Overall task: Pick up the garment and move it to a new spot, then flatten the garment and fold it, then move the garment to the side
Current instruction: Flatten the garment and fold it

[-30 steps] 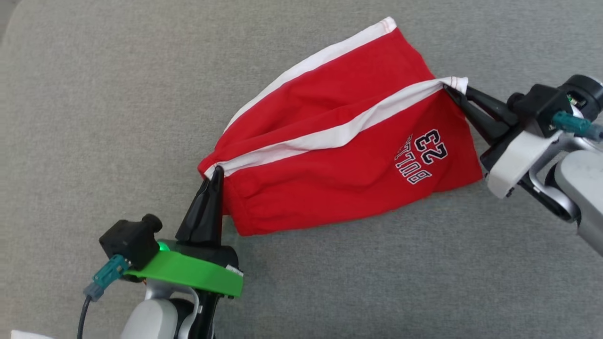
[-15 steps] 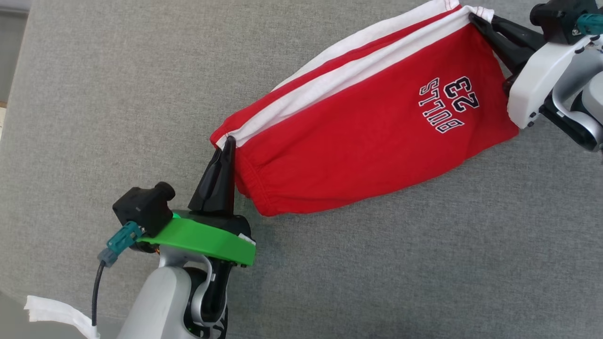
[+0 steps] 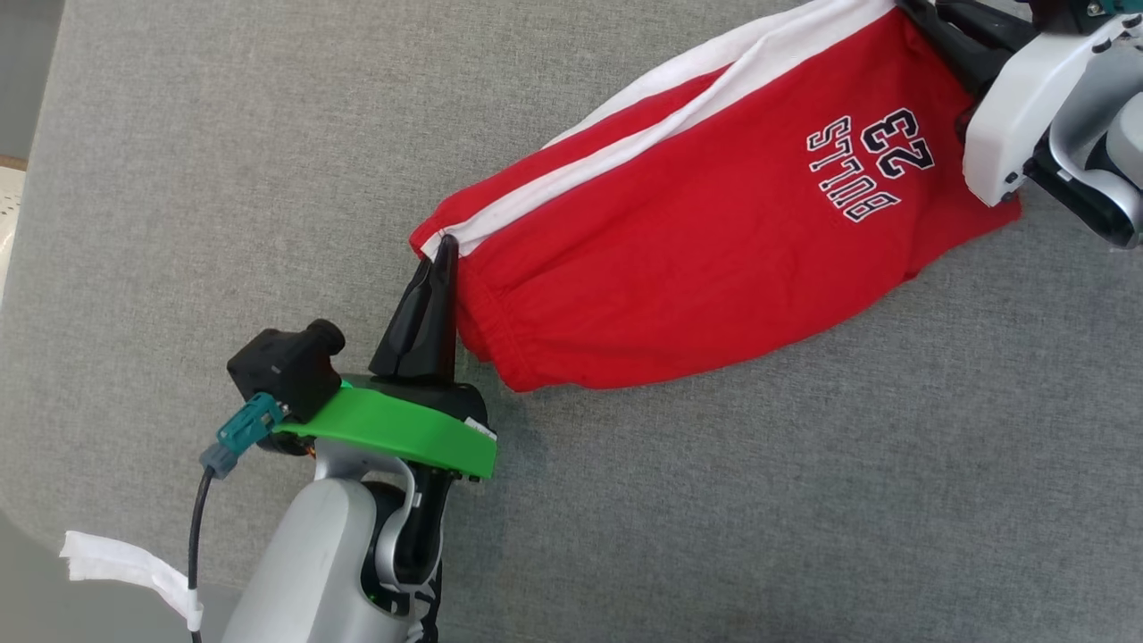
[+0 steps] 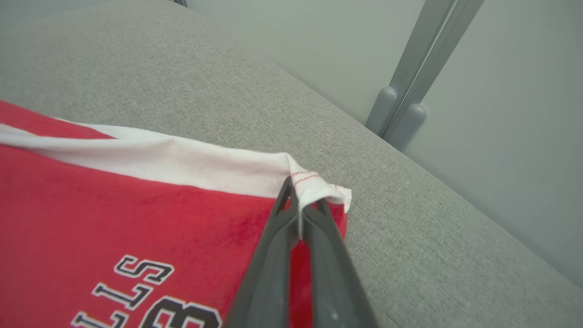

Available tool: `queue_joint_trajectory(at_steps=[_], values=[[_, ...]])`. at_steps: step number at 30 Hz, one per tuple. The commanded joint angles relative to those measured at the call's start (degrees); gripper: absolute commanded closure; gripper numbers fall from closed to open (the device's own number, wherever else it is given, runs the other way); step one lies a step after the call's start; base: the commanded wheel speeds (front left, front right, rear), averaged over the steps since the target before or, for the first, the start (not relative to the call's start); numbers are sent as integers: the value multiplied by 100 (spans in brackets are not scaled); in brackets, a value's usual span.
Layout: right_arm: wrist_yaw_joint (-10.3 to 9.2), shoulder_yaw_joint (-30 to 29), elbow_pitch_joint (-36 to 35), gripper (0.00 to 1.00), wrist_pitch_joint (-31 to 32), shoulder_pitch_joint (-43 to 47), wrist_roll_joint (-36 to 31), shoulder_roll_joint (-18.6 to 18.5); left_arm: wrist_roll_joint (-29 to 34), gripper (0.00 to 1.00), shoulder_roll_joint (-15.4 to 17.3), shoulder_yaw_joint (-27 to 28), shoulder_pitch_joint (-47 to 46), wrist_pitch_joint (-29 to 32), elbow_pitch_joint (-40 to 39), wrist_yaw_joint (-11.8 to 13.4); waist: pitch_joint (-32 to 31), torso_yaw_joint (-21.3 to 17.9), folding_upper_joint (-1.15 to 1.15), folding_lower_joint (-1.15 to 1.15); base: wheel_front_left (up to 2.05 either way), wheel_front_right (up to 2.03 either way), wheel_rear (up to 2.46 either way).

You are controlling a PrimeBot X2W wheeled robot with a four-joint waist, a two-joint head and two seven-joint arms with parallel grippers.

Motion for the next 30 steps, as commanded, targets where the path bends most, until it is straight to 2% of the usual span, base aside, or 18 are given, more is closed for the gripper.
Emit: queue_joint_trajectory(at_steps=[1, 5, 6, 7, 8, 9, 11, 13, 14, 20, 23, 26, 28, 30], values=[[-6, 24, 19, 100, -1, -94, 23, 33, 9, 100, 6, -3, -122, 36, 28, 43, 14, 14, 0, 0, 0, 0, 0], [-6, 65, 7, 100, 57, -125, -1, 67, -13, 100, 7, 13, -138, 16, 70, 81, 43, 38, 0, 0, 0, 0, 0], [-6, 68, 11, 92, 67, -142, -6, 65, -19, 100, 5, 23, -144, 7, 80, 100, 50, 46, 0, 0, 0, 0, 0], [-6, 70, 17, 74, 65, -152, -15, 62, -19, 100, 3, 25, -151, -4, 89, 118, 52, 53, 0, 0, 0, 0, 0], [-6, 73, 36, 49, 48, -166, -36, 58, -28, 99, 1, 36, -149, -10, 105, 133, 51, 59, 0, 0, 0, 0, 0], [-6, 74, 69, 0, 33, -178, -32, 59, -32, 90, 1, 45, -150, -13, 119, 144, 49, 62, 0, 0, 0, 0, 0], [-6, 76, 142, 0, 31, -209, -17, 86, -51, 56, -1, 58, -153, -7, 136, 175, 51, 59, 0, 0, 0, 0, 0], [-6, 78, 224, 0, -8, -256, 8, 122, -64, 4, 8, 75, -162, -13, 146, 196, 48, 43, 0, 0, 0, 0, 0], [-6, 79, 255, 0, -61, -291, 26, 146, -81, 0, 8, 104, -170, -28, 149, 217, 39, 29, 0, 0, 0, 0, 0], [-6, 83, 313, 0, -114, -351, 167, 158, -27, 0, 76, 134, -114, -1, 100, 347, -72, -113, 0, 0, 0, 0, 0], [-6, 59, 351, 0, -230, -327, 286, 76, 92, 0, 220, 154, 76, 62, -18, 474, -182, -191, 0, 0, 0, 0, 0], [-6, -61, 598, 0, -167, -139, 475, -60, 253, 0, 454, 293, 341, -93, -263, 663, -345, -284, 0, 0, 0, 0, 0], [-4, -145, 775, 0, -23, 44, 608, -31, 532, 0, 625, 410, 554, -333, -427, 852, -467, -333, 0, 0, 0, 0, 0], [-3, -257, 952, 0, 237, 239, 819, 15, 664, 0, 660, 501, 825, -516, -551, 992, -585, -358, 0, 0, 0, 0, 0]])
